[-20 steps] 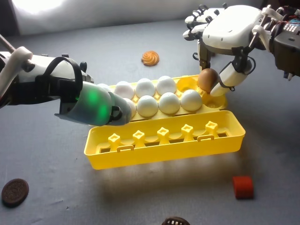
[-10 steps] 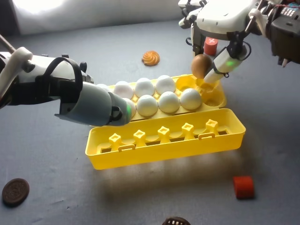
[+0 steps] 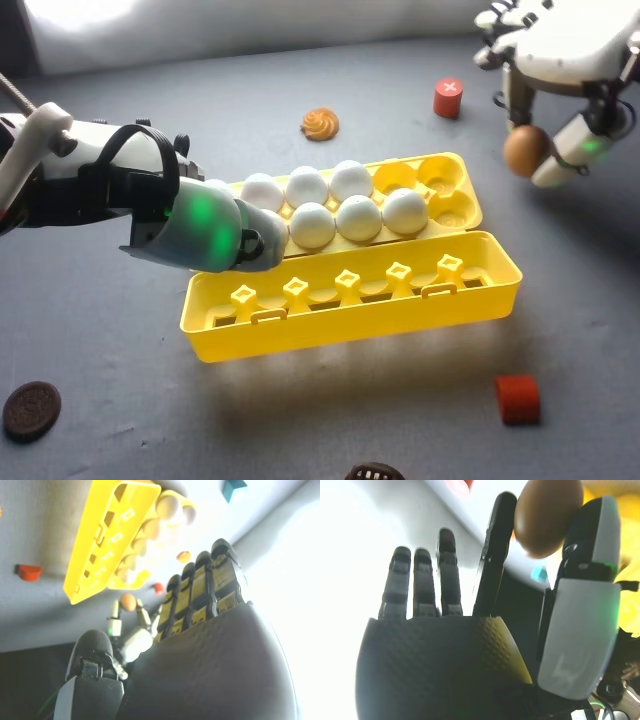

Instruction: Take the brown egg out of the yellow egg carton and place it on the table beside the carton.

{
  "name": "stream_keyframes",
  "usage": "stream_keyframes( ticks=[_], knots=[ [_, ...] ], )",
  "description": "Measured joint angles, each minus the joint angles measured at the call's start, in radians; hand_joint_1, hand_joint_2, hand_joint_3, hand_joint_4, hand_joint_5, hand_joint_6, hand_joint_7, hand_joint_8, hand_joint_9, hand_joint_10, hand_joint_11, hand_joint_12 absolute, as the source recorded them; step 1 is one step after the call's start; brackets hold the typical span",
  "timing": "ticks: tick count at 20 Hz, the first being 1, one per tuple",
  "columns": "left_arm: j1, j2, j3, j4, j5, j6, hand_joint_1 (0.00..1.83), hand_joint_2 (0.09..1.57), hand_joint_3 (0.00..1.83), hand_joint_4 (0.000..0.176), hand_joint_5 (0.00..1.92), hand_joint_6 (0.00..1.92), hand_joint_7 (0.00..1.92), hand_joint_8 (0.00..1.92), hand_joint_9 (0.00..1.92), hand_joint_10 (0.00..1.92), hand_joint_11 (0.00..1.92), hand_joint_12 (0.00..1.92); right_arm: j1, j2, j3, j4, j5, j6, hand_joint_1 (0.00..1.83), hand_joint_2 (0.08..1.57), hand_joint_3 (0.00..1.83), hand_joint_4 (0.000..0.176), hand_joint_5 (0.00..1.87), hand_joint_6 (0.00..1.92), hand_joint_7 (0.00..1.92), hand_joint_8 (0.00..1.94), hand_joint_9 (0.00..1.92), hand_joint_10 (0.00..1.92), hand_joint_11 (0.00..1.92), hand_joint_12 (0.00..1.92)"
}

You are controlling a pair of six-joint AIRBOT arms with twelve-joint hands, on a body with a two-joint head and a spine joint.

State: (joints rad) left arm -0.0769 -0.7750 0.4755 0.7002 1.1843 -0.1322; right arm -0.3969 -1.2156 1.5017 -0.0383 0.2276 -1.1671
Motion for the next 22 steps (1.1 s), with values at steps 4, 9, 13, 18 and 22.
stream_keyframes(
  ticks=[4, 9, 13, 18, 22],
  knots=[
    [0.000, 0.000, 0.000, 0.000, -0.002, 0.000, 0.00, 1.23, 0.00, 0.000, 0.00, 0.00, 0.00, 0.00, 0.00, 0.00, 0.00, 0.00, -0.039, 0.005, 0.000, 0.007, 0.038, 0.005, 1.12, 0.96, 0.00, 0.176, 1.46, 0.11, 0.34, 0.00, 0.02, 0.00, 0.00, 0.00],
    [0.000, 0.000, -0.002, 0.001, -0.002, 0.000, 0.00, 1.22, 0.00, 0.000, 0.01, 0.01, 0.00, 0.00, 0.00, 0.00, 0.00, 0.00, -0.047, -0.026, 0.016, 0.011, 0.061, 0.013, 1.12, 0.96, 0.00, 0.176, 1.45, 0.12, 0.33, 0.00, 0.01, 0.00, 0.00, 0.00],
    [0.000, 0.000, -0.002, 0.002, -0.001, 0.000, 0.00, 1.22, 0.00, 0.000, 0.00, 0.00, 0.00, 0.00, 0.00, 0.00, 0.00, 0.00, -0.047, -0.062, 0.030, 0.011, 0.067, 0.016, 1.12, 0.96, 0.00, 0.176, 1.45, 0.12, 0.31, 0.00, 0.02, 0.01, 0.00, 0.00],
    [0.000, 0.000, -0.002, 0.003, -0.003, 0.000, 0.00, 1.23, 0.00, 0.000, 0.00, 0.00, 0.00, 0.00, 0.00, 0.00, 0.00, 0.00, -0.047, -0.058, 0.032, 0.011, 0.070, 0.017, 1.11, 0.97, 0.00, 0.176, 1.35, 0.32, 0.29, 0.00, 0.06, 0.00, 0.00, 0.00],
    [0.000, 0.000, -0.002, 0.003, -0.001, 0.000, 0.00, 1.23, 0.00, 0.000, 0.00, 0.00, 0.00, 0.00, 0.00, 0.00, 0.00, 0.00, -0.031, -0.046, 0.029, -0.001, 0.046, 0.016, 0.94, 0.78, 0.00, 0.101, 1.05, 0.29, 0.27, 0.00, 0.00, 0.00, 0.00, 0.00]
  ],
)
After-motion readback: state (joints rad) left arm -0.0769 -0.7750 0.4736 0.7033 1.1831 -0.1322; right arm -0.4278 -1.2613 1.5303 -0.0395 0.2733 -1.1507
